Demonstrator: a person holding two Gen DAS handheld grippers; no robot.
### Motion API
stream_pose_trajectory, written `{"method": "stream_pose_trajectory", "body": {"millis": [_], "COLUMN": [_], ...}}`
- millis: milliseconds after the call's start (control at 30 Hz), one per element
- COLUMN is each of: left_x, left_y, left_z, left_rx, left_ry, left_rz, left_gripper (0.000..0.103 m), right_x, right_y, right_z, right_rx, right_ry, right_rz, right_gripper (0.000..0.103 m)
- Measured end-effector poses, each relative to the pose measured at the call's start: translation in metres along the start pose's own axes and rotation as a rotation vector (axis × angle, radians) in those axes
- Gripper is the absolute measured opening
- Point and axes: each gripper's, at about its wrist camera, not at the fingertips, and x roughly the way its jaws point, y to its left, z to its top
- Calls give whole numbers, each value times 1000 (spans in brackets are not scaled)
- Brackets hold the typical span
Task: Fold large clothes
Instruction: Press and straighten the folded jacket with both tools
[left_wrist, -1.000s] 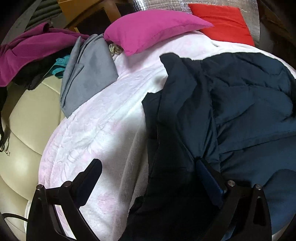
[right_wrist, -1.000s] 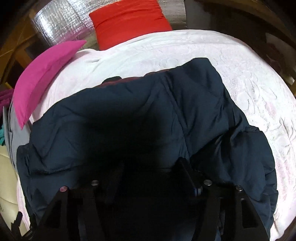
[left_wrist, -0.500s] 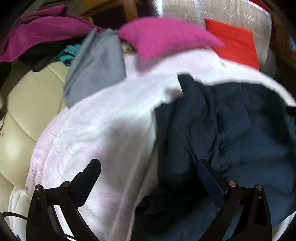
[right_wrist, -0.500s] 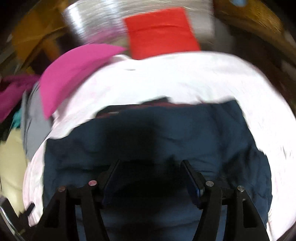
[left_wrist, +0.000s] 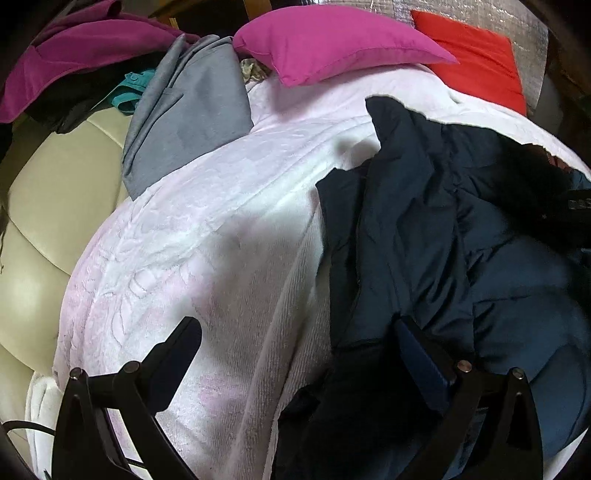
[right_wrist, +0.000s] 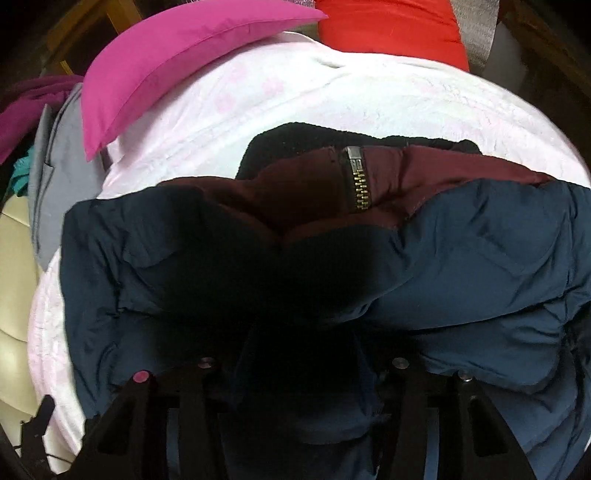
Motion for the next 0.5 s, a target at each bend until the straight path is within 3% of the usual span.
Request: {"method": "stream_pose_trajectory", "body": {"millis": [167, 333, 400, 500], "left_x": [-20, -43, -42, -23], "left_y": [9, 15, 11, -3], "left_z": [-1, -3, -3, -5], "left_rx": [-42, -89, -89, -59], "left_ry": [-74, -138, -129, -49], "left_rz": [-5, -102, -115, -83], "left_gripper": [103, 103, 103, 103], "right_x": [-58, -118, -129, -130], "right_y": [-48, -136, -165, -200], "right_z": [-19, -63, -73, -94], "right_rx": [48, 125, 168, 235], "right_ry": [-169, -286, -303, -303], "right_rz": [149, 157, 164, 197], "right_gripper": [55, 56, 56, 56]}}
